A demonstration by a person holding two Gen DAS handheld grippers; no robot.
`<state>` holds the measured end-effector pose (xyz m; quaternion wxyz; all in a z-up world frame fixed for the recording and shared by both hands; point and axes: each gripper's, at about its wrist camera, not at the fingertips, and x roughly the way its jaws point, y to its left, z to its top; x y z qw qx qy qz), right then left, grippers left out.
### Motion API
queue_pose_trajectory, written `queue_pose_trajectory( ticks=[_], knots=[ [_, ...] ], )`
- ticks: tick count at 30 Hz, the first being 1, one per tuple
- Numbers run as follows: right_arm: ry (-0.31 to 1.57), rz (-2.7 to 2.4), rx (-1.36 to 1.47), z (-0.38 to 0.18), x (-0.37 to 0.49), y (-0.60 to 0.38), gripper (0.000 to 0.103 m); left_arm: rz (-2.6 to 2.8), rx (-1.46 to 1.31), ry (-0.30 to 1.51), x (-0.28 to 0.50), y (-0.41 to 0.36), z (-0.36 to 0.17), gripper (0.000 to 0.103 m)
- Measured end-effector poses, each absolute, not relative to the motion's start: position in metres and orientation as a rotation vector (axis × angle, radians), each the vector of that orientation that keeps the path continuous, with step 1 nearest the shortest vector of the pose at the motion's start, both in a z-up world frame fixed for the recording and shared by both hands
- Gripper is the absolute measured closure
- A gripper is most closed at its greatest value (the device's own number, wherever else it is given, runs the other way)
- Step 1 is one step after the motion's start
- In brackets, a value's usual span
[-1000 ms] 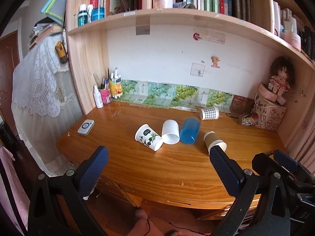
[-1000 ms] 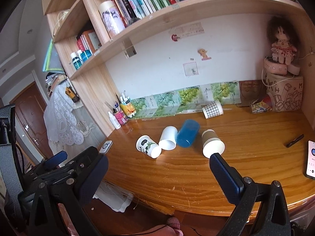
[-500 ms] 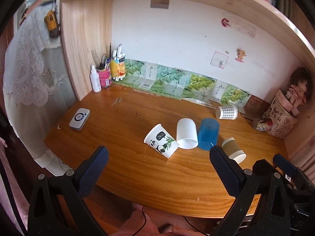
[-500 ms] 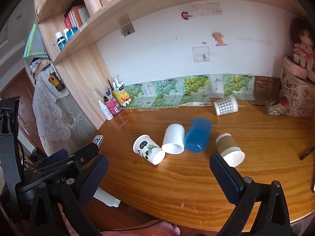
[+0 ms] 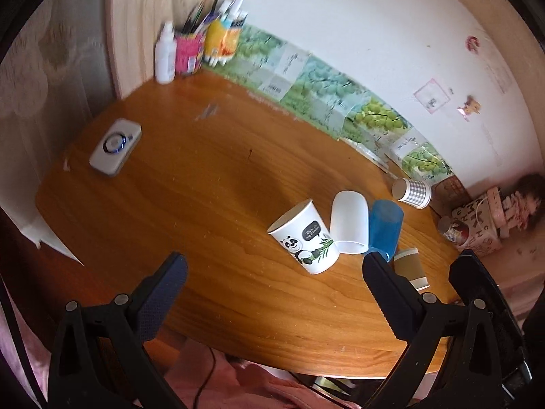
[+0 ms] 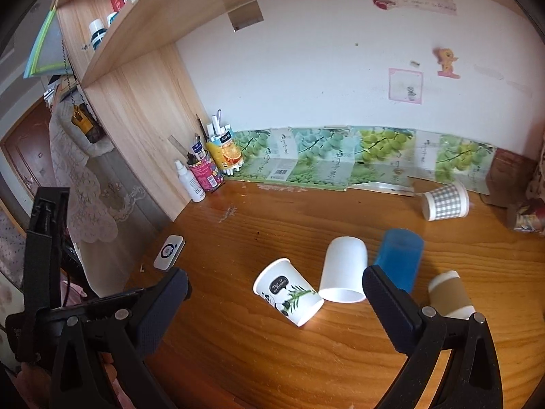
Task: Flip cup upright
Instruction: 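Move the right tool toward the white panda-printed paper cup lying on its side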
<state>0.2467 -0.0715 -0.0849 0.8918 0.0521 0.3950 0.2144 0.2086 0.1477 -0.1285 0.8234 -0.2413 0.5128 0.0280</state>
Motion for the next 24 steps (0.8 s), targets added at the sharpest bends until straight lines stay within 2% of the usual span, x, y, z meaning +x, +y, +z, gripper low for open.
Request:
queue_pose_trajectory(
  ticks=[10, 18, 24],
  knots=[
    [0.897, 0.430, -0.091, -0.128, 0.284, -0.031, 0.000, -0.114, -0.804, 1.347, 0.245, 0.188, -0.191, 0.001],
    [0.942, 0.473, -0.295, -0.177, 0.290, 0.002, 0.000, -0.190, -0.829, 1.483, 0.260, 0.192, -0.224, 0.001],
    [1.009, 0.495, -0.326, -0.208, 0.297, 0.012, 0.000, -0.203, -0.834, 1.547, 0.269, 0.200, -0.241, 0.001]
  ],
)
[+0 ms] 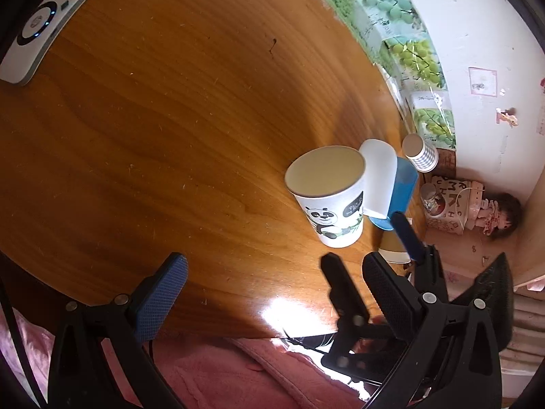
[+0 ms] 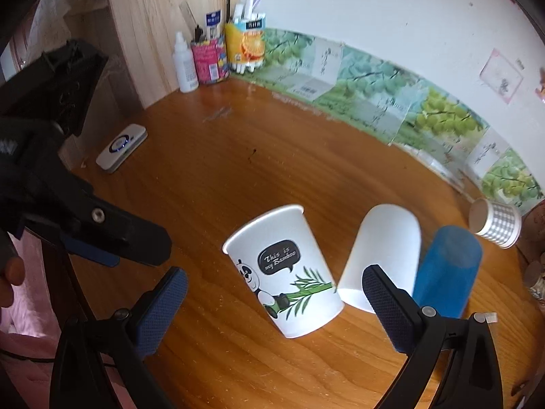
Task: Flip cup upright
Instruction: 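Close the right gripper on the panda cup and lift it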
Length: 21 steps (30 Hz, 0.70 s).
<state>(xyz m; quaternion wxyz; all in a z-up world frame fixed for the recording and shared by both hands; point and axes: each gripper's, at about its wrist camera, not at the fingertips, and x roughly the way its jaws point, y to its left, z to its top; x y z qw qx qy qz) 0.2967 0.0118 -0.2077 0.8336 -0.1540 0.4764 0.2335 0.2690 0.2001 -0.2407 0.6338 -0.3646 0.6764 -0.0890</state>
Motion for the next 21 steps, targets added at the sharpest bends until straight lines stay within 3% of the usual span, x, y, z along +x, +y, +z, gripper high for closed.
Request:
queue_pose_trajectory(
  ticks=[10, 21],
  knots=[
    [1.060, 0.503, -0.311, -0.234, 0.310, 0.022, 0.001, -0.212, -0.806, 1.586, 0.278, 0.209, -0.247, 0.001],
    [1.164, 0.486, -0.175, -0.254, 0.325, 0.015, 0.040, -0.208, -0.768, 1.595, 0.281, 0.208, -0.249, 0.001]
  ],
)
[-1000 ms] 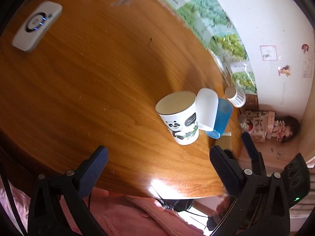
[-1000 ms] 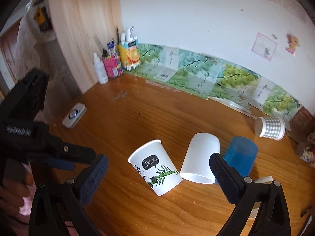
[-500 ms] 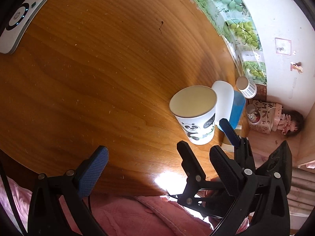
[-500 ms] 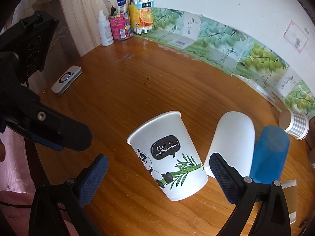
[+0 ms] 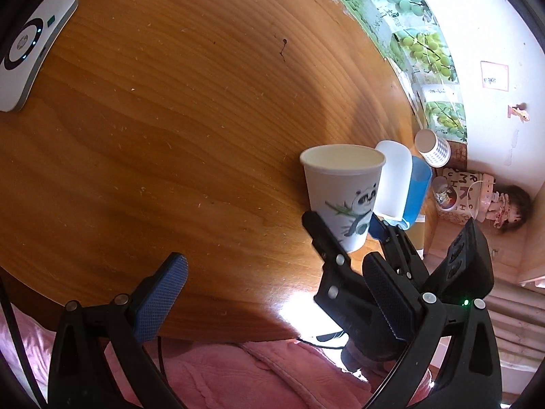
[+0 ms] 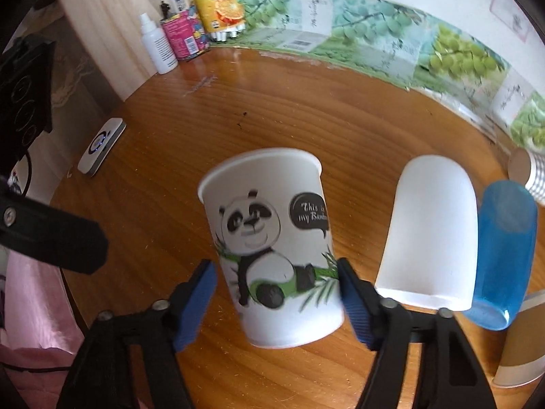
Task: Flip cup upright
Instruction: 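Close the right gripper on the panda cup and lift it, then rotate the right tool to turn the panda cup opening upward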
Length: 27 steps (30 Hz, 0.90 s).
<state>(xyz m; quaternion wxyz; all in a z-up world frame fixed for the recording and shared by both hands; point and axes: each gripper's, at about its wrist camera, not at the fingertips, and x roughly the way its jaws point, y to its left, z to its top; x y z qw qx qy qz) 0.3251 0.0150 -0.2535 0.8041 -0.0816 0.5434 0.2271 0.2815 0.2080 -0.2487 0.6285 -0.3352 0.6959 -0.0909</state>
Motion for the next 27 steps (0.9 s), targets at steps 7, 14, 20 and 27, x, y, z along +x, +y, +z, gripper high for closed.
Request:
queue_pose_trajectory(
  ticks=[7, 14, 20, 27],
  knots=[
    [1.167, 0.478, -0.125, -0.250, 0.321, 0.009, 0.043, -0.220, -0.723, 1.585, 0.280, 0.203, -0.243, 0.001],
    [1.146, 0.478, -0.092, -0.240, 0.298, -0.005, 0.043, -0.238, -0.657, 1.571, 0.275, 0.184, -0.235, 0.001],
    [1.143, 0.434, -0.021, -0.234, 0.274, -0.033, 0.043, -0.267, -0.589, 1.550, 0.265, 0.161, -0.223, 0.001],
    [1.135, 0.360, 0.070, -0.228, 0.242, -0.069, 0.043, -0.343, -0.496, 1.536, 0.252, 0.122, -0.210, 0.001]
  ],
)
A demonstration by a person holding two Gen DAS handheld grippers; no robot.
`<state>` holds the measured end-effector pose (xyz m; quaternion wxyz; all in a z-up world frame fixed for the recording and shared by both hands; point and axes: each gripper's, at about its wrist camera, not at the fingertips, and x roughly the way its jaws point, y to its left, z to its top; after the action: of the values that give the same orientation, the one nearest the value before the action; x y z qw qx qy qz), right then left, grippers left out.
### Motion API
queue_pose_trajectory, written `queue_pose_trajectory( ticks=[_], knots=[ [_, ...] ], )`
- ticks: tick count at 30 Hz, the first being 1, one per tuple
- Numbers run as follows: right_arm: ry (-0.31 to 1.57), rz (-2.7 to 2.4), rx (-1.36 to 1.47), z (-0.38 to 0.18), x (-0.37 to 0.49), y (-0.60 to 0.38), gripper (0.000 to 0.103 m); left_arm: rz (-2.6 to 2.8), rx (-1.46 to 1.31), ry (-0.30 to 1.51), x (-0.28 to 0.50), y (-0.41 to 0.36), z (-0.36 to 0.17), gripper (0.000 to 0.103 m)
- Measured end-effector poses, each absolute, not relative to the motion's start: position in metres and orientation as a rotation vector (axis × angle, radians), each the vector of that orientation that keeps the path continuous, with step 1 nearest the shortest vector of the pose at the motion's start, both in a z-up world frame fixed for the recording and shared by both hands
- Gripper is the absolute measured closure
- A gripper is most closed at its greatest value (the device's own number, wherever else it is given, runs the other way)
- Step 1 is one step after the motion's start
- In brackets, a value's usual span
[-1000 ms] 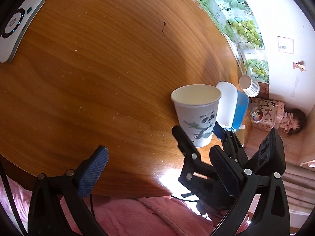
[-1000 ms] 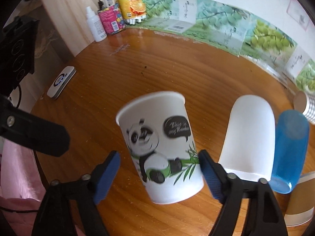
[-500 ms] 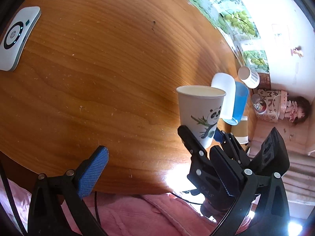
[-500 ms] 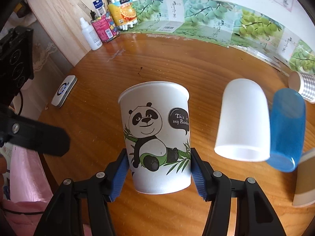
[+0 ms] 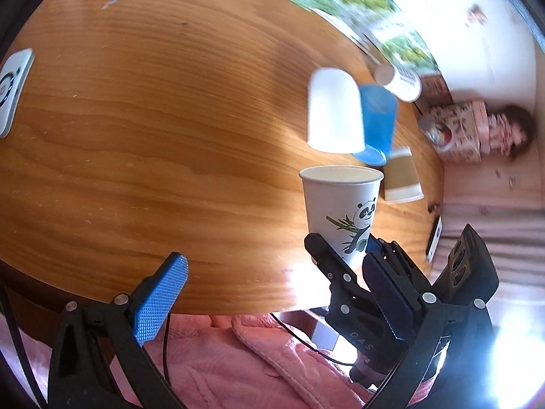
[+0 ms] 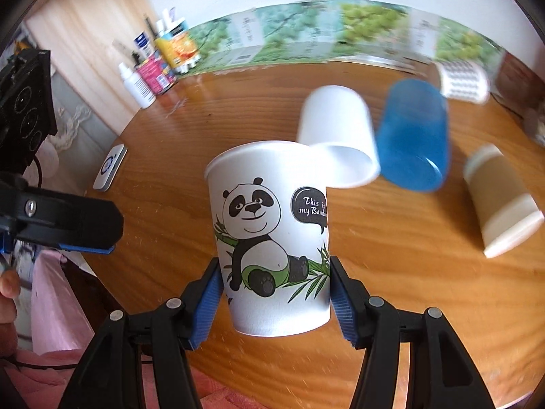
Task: Flip cup upright
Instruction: 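Rotate the right tool to turn the panda cup opening upward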
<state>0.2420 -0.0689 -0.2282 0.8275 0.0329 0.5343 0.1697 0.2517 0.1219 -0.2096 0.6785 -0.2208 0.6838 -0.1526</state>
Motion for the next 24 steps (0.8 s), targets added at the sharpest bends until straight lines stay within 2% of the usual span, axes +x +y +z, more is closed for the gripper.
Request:
queue_pose_trajectory(
  ticks=[14, 24],
  knots=[
    [1.152, 0.194, 0.285, -0.240, 0.215, -0.142, 0.043, -0.430, -0.336, 1.494, 0.252, 0.050, -0.198, 0.001],
    [1.142, 0.182, 0.378, -0.258, 0.203, -0.164, 0.043, -0.399, -0.226, 1.503, 0.258, 0.010, -0.213, 0.001]
  ],
)
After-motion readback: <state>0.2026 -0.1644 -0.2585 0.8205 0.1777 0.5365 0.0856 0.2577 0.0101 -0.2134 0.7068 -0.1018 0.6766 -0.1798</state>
